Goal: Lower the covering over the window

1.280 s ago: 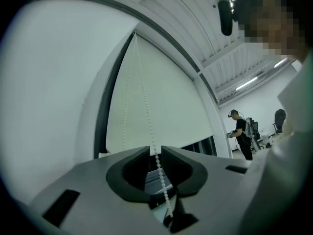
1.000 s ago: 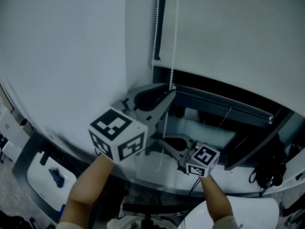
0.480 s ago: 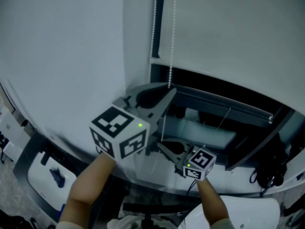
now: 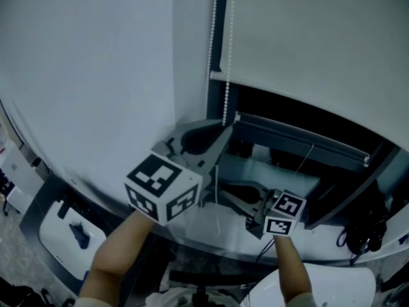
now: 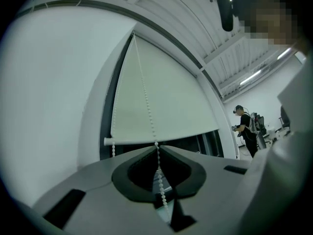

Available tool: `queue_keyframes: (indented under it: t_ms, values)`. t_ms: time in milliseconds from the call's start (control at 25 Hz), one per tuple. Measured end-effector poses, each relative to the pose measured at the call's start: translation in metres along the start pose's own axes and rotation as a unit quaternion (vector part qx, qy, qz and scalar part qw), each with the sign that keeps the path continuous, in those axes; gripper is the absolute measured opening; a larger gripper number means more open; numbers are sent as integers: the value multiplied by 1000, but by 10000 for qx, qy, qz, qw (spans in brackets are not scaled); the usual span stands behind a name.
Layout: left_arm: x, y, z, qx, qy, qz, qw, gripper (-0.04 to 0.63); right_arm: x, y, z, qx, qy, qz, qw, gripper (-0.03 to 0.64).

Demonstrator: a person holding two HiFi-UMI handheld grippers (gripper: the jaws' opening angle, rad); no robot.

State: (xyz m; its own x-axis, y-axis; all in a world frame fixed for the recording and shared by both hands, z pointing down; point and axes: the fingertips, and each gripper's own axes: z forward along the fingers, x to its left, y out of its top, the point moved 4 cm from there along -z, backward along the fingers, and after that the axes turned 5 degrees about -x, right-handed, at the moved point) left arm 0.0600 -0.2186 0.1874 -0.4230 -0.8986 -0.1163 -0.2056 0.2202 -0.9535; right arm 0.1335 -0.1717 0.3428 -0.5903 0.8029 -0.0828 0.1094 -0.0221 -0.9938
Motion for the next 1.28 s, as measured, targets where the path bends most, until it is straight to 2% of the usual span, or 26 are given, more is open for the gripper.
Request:
queue_keyframes:
  t_ms: [160, 320, 560, 920, 1160, 1280]
  values:
    - [-1, -21, -7, 119, -24, -168, 9998, 35, -3, 55, -12, -753, 95, 74, 9971, 70]
    - [-6, -37, -6, 291, -93, -198, 9993, 35, -3, 107, -11, -1101, -42, -359, 9933, 71]
    - [-18, -88, -7, 891, -174, -263, 9955, 35, -3, 148, 9, -938, -277, -1041, 9897, 71]
    - [-41, -168, -23, 1786, -404, -560, 9815, 35, -9, 173, 35, -848, -356, -1241, 9880, 71]
    - [-42, -200, -34, 2056, -375, -697, 9754, 35, -9, 189, 36, -1059, -364, -1408, 9837, 48]
    - [-43, -200, -34, 2031, -388, -696, 9759, 35, -8, 189, 40, -980, -364, -1532, 9827, 32]
